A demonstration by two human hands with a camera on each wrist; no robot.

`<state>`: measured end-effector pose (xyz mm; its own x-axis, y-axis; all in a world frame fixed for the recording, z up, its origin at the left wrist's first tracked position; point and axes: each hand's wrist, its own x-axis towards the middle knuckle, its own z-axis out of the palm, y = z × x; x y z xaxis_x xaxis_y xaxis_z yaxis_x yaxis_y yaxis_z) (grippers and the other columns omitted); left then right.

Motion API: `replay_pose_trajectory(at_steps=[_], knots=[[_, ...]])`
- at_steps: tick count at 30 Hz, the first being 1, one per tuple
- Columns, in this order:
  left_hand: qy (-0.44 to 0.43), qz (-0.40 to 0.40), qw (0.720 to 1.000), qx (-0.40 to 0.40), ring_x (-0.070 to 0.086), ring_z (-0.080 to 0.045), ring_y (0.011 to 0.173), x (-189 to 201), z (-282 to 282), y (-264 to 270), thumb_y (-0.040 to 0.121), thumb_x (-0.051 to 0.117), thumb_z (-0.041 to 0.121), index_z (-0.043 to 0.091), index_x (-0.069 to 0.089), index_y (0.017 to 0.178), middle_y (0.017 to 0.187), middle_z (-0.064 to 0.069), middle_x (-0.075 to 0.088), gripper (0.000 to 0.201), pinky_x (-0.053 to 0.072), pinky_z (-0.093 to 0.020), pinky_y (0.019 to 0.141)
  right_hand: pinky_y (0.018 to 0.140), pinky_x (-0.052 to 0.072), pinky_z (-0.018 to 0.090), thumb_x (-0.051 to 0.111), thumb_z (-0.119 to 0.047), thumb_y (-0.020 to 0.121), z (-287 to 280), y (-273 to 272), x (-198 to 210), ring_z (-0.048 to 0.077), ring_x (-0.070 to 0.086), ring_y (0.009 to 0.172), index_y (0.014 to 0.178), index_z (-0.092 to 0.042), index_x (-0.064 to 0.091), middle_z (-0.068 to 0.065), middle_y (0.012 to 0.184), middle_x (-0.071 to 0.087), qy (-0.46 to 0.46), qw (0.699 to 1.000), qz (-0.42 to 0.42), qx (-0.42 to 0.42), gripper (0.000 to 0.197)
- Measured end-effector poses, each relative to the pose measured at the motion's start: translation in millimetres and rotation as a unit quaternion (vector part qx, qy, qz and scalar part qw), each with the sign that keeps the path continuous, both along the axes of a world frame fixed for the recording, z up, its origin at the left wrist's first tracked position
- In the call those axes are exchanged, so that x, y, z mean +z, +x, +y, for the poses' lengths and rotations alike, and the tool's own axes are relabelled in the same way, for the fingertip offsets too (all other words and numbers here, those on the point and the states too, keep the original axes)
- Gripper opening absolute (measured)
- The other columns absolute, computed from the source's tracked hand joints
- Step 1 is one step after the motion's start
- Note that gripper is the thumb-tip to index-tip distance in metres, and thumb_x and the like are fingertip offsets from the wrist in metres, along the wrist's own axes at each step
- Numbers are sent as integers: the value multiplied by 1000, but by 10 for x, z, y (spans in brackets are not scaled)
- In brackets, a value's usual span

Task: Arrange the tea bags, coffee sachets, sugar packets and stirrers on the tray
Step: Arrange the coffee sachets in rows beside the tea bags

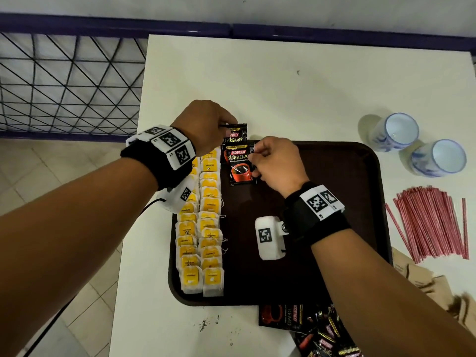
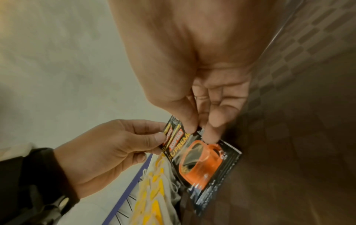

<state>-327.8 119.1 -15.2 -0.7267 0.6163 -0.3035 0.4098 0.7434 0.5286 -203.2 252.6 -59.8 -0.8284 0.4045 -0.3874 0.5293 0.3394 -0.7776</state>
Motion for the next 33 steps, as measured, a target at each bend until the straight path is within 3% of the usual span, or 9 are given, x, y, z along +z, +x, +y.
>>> replay_pose_trajectory(at_steps=[5, 9, 15, 18, 24, 27, 33], knots=[[0, 22, 1000, -1, 59, -20, 111, -56, -16, 31, 94, 54, 13, 20, 68, 120, 118, -3, 67, 30, 40, -24, 89, 58, 58, 33, 66, -11, 90, -61, -41, -56, 22, 72, 61, 79, -22, 61, 8, 76, 71, 24, 1000, -1, -5, 17], [-6, 28, 1000, -6, 58, -23, 112, -92, -24, 24, 95, 49, 12, 20, 67, 122, 118, -4, 66, 33, 37, -23, 87, 76, 60, 43, 68, -15, 89, -84, -69, -95, 26, 72, 77, 78, -24, 61, 8, 83, 73, 39, 999, 7, -7, 16], [0, 32, 999, 3, 57, -22, 115, -119, -33, -16, 96, 51, 12, 19, 65, 126, 123, -4, 64, 34, 36, -20, 89, 75, 60, 47, 68, -16, 90, -141, -137, -100, 28, 72, 78, 68, -34, 54, 9, 83, 72, 37, 999, 7, -26, 32], [0, 31, 1000, 5, 56, -24, 117, -113, -37, -25, 95, 52, 12, 19, 65, 126, 124, -5, 63, 34, 40, -27, 94, 75, 60, 48, 68, -18, 89, -167, -166, -108, 29, 72, 79, 68, -33, 54, 9, 83, 72, 36, 999, 7, -35, 28], [-9, 51, 999, -12, 57, -29, 111, -80, -60, -17, 95, 51, 11, 16, 69, 120, 116, -11, 65, 31, 45, -36, 92, 66, 62, 45, 67, -17, 91, -190, -198, -90, 22, 72, 57, 73, -22, 58, 10, 72, 71, 27, 999, 8, -46, 22], [-13, 62, 998, -26, 59, -32, 103, -63, -60, -11, 94, 50, 9, 9, 71, 111, 107, -15, 67, 27, 46, -40, 89, 63, 62, 44, 66, -15, 91, -205, -205, -80, 23, 71, 55, 75, -17, 59, 11, 71, 71, 26, 998, 9, -53, 17], [-13, 66, 997, -27, 58, -31, 103, -96, -85, 3, 94, 52, 14, 14, 70, 114, 108, -14, 64, 28, 46, -38, 88, 61, 62, 44, 65, -16, 90, -218, -188, -66, 21, 71, 53, 82, -11, 61, 11, 70, 71, 10, 998, 5, -66, 11]])
